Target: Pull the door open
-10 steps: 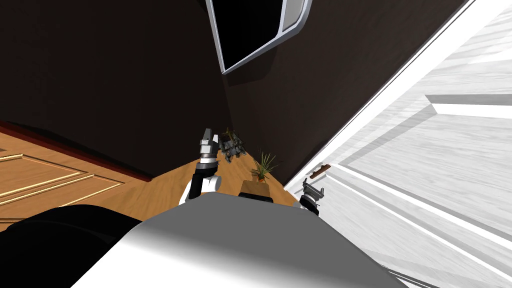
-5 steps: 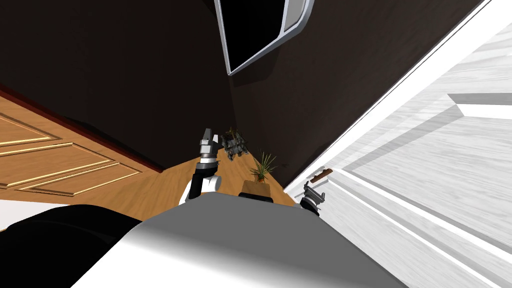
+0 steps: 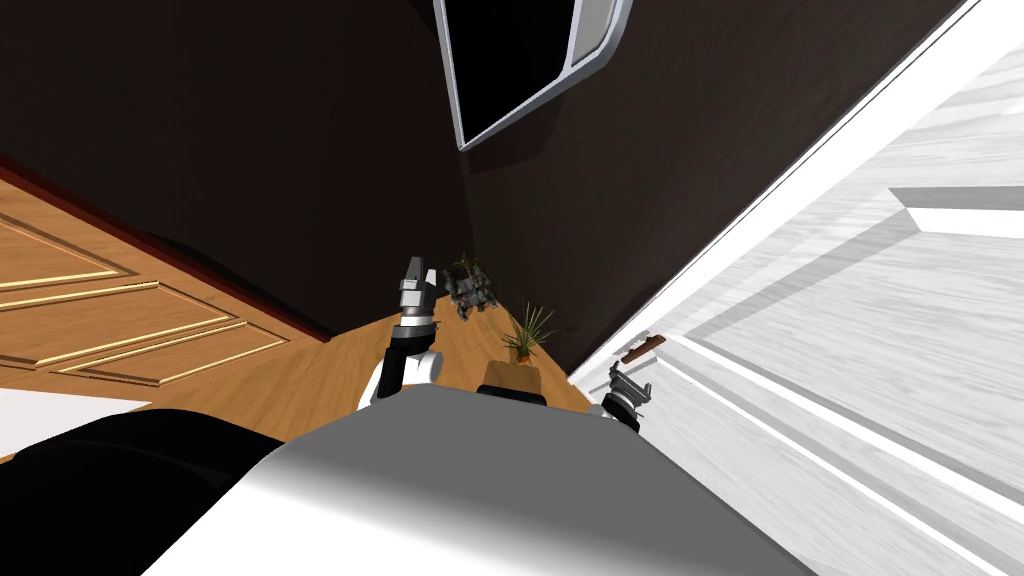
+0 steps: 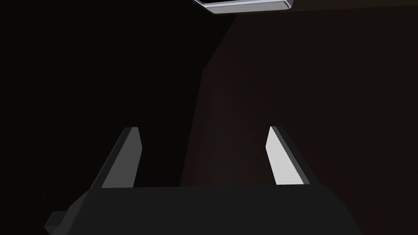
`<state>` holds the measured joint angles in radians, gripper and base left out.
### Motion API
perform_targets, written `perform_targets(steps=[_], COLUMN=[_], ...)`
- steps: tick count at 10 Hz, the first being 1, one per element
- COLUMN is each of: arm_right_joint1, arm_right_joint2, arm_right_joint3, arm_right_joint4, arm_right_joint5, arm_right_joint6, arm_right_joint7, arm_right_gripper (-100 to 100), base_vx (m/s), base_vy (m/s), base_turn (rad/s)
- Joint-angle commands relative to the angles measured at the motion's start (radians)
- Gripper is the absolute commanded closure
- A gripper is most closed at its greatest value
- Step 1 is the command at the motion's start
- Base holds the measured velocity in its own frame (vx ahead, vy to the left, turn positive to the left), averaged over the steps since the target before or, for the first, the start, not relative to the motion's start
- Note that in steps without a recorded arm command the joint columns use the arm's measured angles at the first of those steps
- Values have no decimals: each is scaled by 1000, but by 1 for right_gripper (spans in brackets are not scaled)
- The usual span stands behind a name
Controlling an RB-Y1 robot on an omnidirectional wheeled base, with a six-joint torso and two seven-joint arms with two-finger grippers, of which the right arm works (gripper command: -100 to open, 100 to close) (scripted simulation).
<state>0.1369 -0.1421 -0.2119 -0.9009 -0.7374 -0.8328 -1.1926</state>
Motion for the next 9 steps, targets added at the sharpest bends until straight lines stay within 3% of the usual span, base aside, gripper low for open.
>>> perform_targets(steps=[1,6,9], arm_right_joint1=[-17,-90,-140], arm_right_joint2=[-8,-41,-63], arm_right_joint3=[-6,-39,-62], arm_right_joint4=[28,137,212], arm_right_joint5=[8,38,59], arm_right_joint6=[-5,-13,-19], arm_right_joint7=[-14,-62,-96], arm_right_gripper=[-100,-100,-100], base_vx=[-26,-10,62], base_vy=[27,-6,-81], base_turn=[4,9,14])
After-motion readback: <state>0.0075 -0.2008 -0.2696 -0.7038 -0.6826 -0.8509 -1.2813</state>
